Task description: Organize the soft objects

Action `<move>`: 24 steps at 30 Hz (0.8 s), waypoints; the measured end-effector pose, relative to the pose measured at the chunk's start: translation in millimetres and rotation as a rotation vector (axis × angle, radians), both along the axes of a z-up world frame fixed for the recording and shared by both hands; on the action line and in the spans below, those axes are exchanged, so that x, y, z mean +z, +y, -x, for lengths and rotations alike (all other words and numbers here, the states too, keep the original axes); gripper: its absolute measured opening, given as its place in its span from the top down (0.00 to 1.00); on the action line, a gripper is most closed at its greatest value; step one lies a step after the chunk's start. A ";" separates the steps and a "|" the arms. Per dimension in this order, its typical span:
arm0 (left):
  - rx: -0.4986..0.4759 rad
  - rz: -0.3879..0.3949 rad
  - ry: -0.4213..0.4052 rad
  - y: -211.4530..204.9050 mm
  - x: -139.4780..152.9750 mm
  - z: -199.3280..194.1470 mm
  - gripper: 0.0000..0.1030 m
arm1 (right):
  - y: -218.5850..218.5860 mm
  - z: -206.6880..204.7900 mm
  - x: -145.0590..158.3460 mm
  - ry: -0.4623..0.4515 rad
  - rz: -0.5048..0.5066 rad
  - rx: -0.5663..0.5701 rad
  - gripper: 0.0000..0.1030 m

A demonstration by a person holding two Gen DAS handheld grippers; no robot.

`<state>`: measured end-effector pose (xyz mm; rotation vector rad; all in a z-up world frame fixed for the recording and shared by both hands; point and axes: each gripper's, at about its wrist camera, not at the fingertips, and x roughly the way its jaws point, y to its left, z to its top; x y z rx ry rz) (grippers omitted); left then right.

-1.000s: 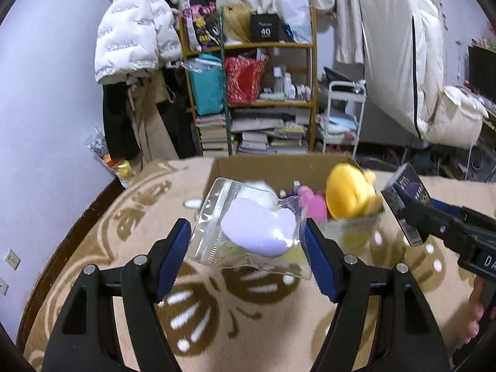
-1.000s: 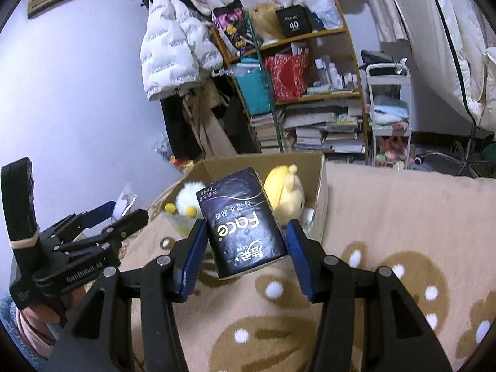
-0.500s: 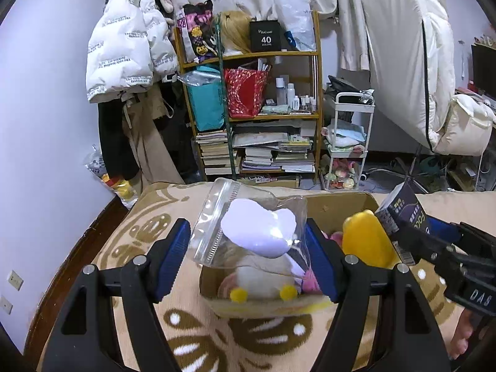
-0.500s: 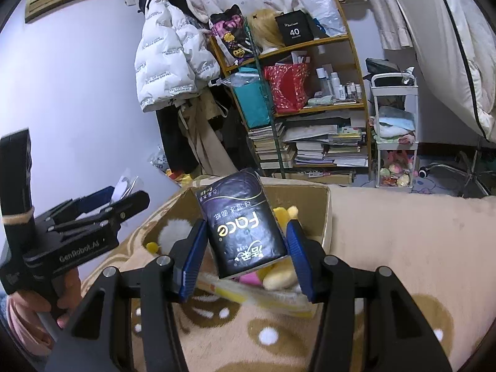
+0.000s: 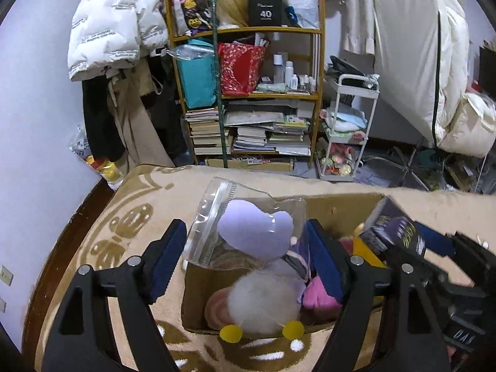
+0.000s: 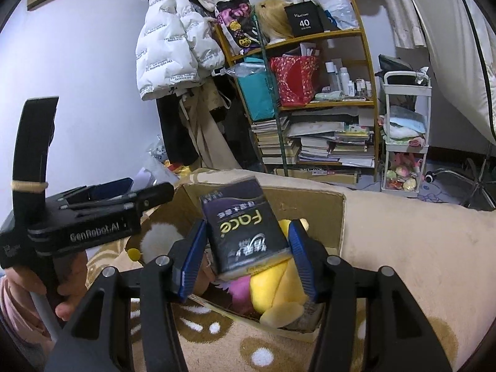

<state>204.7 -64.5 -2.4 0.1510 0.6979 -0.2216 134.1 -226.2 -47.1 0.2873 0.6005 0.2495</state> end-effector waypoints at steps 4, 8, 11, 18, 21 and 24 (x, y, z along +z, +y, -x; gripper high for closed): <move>-0.011 -0.018 0.013 -2.6 -8.3 0.4 0.19 | -4.0 1.1 0.4 0.000 -0.020 -0.001 0.44; -0.002 0.005 0.008 0.8 -7.8 6.0 0.12 | -7.4 5.8 4.9 -0.011 -0.035 -0.004 0.43; 0.022 0.006 -0.007 4.7 -3.0 11.4 0.06 | -8.2 9.2 9.5 -0.023 -0.032 -0.010 0.38; 0.051 0.000 -0.024 17.9 9.5 30.5 0.03 | -15.3 24.2 19.5 -0.050 -0.043 -0.049 0.21; 0.062 -0.004 -0.041 23.2 17.3 45.5 0.02 | -16.6 31.1 27.6 -0.061 -0.037 -0.050 0.14; 0.076 -0.007 -0.072 28.2 27.0 65.2 0.02 | -18.6 42.6 36.2 -0.080 -0.023 -0.065 0.06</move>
